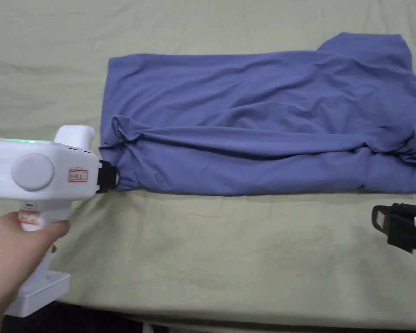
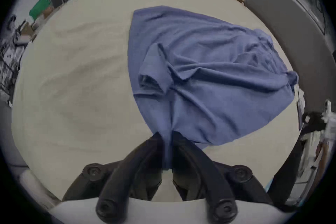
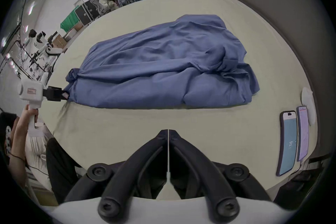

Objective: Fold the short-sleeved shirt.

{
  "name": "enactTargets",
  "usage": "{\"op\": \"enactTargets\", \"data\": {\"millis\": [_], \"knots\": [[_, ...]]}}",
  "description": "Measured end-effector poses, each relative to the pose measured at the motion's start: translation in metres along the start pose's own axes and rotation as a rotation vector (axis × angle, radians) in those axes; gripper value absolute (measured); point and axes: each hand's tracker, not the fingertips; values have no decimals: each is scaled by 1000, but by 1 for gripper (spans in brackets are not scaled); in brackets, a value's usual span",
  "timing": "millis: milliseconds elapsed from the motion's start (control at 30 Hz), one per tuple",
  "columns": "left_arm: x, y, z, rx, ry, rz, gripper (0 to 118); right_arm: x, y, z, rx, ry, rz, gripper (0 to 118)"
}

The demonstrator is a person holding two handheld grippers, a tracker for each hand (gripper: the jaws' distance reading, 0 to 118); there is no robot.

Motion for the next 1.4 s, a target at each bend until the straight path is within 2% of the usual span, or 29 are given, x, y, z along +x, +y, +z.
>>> {"op": "enactTargets", "data": {"millis": [33,100,133,233,433,467,500,533,567,667,700,733,767,967,1100,1400], "knots": [[6,2,7,33,29,-37,7,2,0,0,11,8,-29,30],[12,7,21,62,49,-69,7,12,-2,0,36,52,-91,88],[13,9,26,74,52,-64,7,18,-1,-1,41,74,-125,95],[11,15,39,95,18,-32,7,40,2,-5,34,51,-132,110],[6,17,25,80,23,-32,7,109,41,-53,-9,-125,-162,110],[6,16,22,75,27,-28,7,117,47,-63,-19,-131,-163,110],[6,16,18,64,31,-28,7,124,53,-74,-28,-140,-164,108],[5,15,13,58,43,-27,7,130,58,-83,-51,-138,-177,100],[4,14,10,53,44,-24,7,134,61,-89,-64,-125,-180,61],[-1,11,5,37,34,-3,7,124,61,-83,-46,-53,-128,17],[-2,10,4,36,35,-2,7,120,61,-80,-54,10,-144,16],[-3,10,5,34,37,3,7,115,61,-77,-57,-77,-95,16],[-5,10,6,33,34,5,7,106,61,-74,-58,-86,-48,15],[-13,3,44,56,-12,8,7,101,64,-27,-2,-41,-62,15],[-11,-9,56,57,35,-37,7,98,50,-11,-22,-60,-11,15],[-11,-46,25,-47,20,25,7,100,4,-30,-122,-60,-56,15]]}}
